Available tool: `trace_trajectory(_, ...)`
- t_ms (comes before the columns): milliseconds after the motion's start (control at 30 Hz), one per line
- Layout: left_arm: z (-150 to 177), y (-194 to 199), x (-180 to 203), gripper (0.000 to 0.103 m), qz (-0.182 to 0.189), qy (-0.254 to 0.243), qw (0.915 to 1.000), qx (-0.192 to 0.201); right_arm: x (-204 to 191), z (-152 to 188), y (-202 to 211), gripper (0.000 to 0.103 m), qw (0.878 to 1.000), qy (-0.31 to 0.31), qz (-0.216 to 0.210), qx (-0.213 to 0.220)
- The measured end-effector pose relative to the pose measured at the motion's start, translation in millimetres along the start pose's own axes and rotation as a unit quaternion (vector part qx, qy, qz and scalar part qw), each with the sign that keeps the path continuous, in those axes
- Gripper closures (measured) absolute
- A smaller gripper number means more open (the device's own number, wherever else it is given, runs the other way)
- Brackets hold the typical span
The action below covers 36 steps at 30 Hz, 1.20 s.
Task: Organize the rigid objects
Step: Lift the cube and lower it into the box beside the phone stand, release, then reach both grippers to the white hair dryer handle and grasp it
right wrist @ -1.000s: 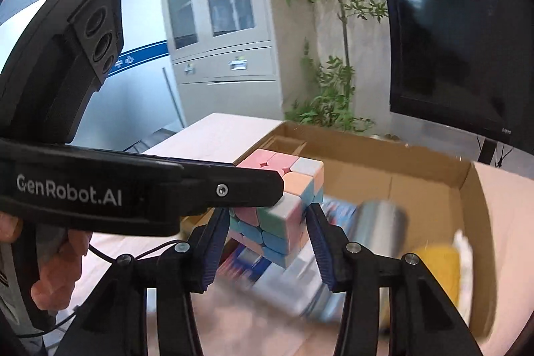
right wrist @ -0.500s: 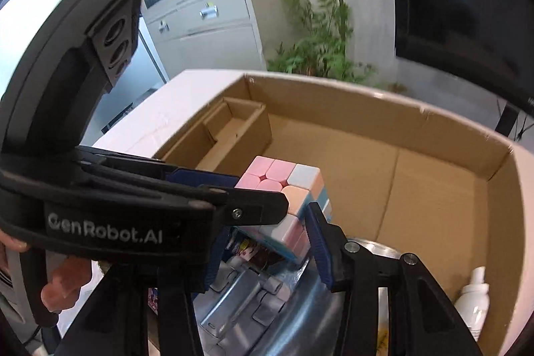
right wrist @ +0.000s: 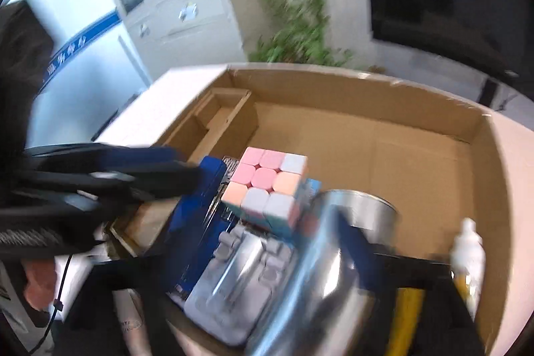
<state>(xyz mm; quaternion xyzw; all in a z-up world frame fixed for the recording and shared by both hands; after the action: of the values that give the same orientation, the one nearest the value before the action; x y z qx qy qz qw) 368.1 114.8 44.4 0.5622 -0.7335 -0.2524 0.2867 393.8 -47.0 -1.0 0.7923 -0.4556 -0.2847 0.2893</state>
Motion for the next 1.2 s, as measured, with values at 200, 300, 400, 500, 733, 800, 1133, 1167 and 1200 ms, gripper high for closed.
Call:
trace_trajectory(200, 58.5, 111.4, -9.3, 0.000, -0.154, -0.064, 0.9804, 0.104, -29.2, 66.4, 65.7, 0.000, 0.996, -0.013, 0.057, 0.062)
trace_trajectory(300, 88.1, 128.4, -26.1, 0.000, -0.166, -0.048, 0.9814, 0.084, -48.7, 95.0, 82.3, 0.000, 0.993, -0.005, 0.091, 0.070)
trace_trajectory(400, 125.5, 115.1, -48.2, 0.000, -0.137, -0.009, 0.9904, 0.019, -61.9, 116.5, 88.7, 0.000, 0.994, -0.006, 0.086, 0.060)
trace_trajectory(500, 175.7, 85.5, -63.2, 0.001, -0.046, 0.051, 0.9947, -0.077, -74.9, 139.3, 101.9, 0.000, 0.995, -0.007, 0.080, 0.053)
trace_trajectory(733, 222.7, 31.4, -63.2, 0.024, 0.029, 0.141, 0.9752, -0.168, -91.1, 180.0, 120.9, 0.000, 0.998, 0.011, 0.063, 0.027)
trace_trajectory(800, 224.6, 21.6, -60.1, 0.042, 0.041, 0.149, 0.9710, -0.182, -94.1, 189.3, 123.0, 0.000, 0.998, 0.014, 0.057, 0.020)
trace_trajectory(1133, 226.2, 0.7, 4.6, 0.059, 0.078, 0.183, 0.9528, -0.229, -84.4, 206.4, 139.1, 0.000, 0.999, 0.003, 0.032, 0.001)
trace_trajectory(1167, 226.5, -1.7, 12.9, 0.057, 0.100, 0.190, 0.9493, -0.230, -83.6, 208.6, 141.7, 0.000, 0.999, 0.005, 0.034, 0.002)
trace_trajectory(1200, 227.8, -3.3, 20.3, 0.057, 0.119, 0.195, 0.9463, -0.229, -81.5, 212.7, 145.0, 0.000, 0.999, 0.006, 0.036, 0.001)
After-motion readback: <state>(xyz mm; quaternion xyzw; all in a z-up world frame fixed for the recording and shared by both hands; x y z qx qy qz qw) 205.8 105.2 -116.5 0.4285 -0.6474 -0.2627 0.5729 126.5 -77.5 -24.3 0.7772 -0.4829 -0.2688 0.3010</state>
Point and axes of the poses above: each gripper's, at about its wrist camera, not at the fingertips, and y roughly against the way its jaws point, x to its right, z to its underside, the point moved 2 cm from there along -y, roughly the way its jaws point
